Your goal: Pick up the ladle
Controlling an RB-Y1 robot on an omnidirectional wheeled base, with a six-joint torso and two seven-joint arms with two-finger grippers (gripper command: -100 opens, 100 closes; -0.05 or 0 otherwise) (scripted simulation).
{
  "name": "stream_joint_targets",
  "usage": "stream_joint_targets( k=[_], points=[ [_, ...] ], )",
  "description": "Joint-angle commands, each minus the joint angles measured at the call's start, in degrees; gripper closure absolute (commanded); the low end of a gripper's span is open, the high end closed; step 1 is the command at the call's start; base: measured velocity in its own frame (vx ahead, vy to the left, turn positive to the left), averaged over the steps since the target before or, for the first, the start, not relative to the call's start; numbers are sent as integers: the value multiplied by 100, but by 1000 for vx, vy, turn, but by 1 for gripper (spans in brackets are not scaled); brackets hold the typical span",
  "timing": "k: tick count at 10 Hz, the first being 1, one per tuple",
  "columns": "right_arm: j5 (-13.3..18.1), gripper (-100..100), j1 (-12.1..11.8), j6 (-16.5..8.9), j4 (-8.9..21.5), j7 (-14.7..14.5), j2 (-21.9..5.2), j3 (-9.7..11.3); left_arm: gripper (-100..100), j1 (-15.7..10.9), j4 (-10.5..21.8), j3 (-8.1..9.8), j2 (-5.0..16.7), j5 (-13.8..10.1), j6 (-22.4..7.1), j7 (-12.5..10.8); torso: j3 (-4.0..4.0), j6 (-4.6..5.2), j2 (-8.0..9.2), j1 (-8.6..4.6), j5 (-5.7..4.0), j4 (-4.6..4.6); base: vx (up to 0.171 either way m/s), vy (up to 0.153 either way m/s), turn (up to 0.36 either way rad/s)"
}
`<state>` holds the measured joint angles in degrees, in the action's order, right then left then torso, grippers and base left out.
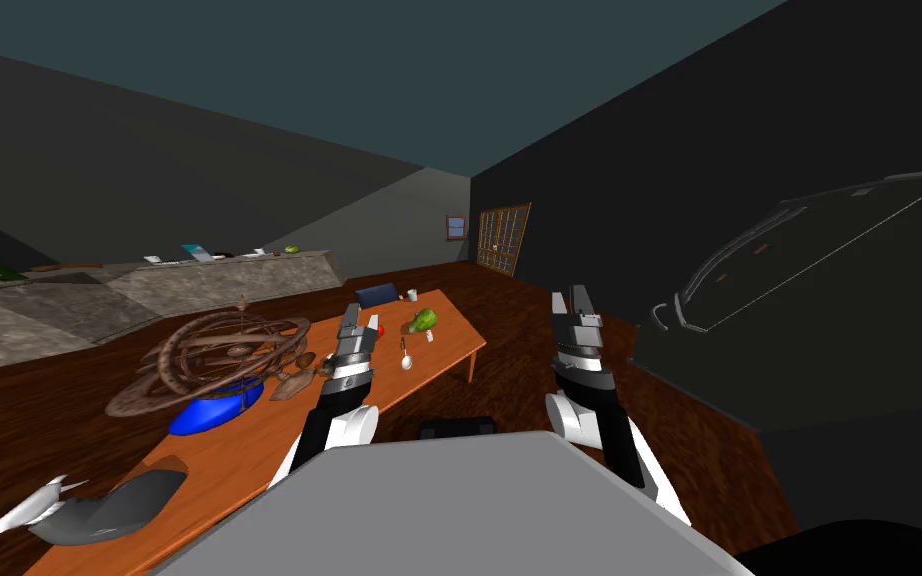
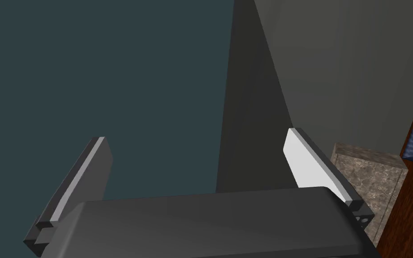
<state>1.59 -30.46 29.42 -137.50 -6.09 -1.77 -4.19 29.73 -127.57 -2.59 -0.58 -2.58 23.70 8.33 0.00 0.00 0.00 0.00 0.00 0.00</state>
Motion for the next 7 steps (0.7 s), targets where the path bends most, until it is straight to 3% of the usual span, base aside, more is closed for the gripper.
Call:
stream_joint_targets(
  k=[1, 5, 6, 7],
  points=[
    [0, 0, 0, 0, 0, 0, 0, 0, -100, -5, 62, 18, 190, -39, -71, 21, 0, 0, 0, 0, 0, 0, -1, -4, -60],
    [0, 0, 0, 0, 0, 0, 0, 0, -100, -27, 407, 113, 817, -267, -492, 137, 3, 2, 5, -3, -1, 1, -14, -14, -105],
    [0, 0, 1, 0, 0, 0, 0, 0, -100, -27, 407, 113, 846, -267, -492, 137, 4, 2, 7, -5, -1, 1, -13, -12, -43],
    [0, 0, 0, 0, 0, 0, 0, 0, -100, -34, 529, 150, 1027, -349, -645, 178, 3, -1, 6, -3, -1, 1, -12, -12, -93]
  ],
)
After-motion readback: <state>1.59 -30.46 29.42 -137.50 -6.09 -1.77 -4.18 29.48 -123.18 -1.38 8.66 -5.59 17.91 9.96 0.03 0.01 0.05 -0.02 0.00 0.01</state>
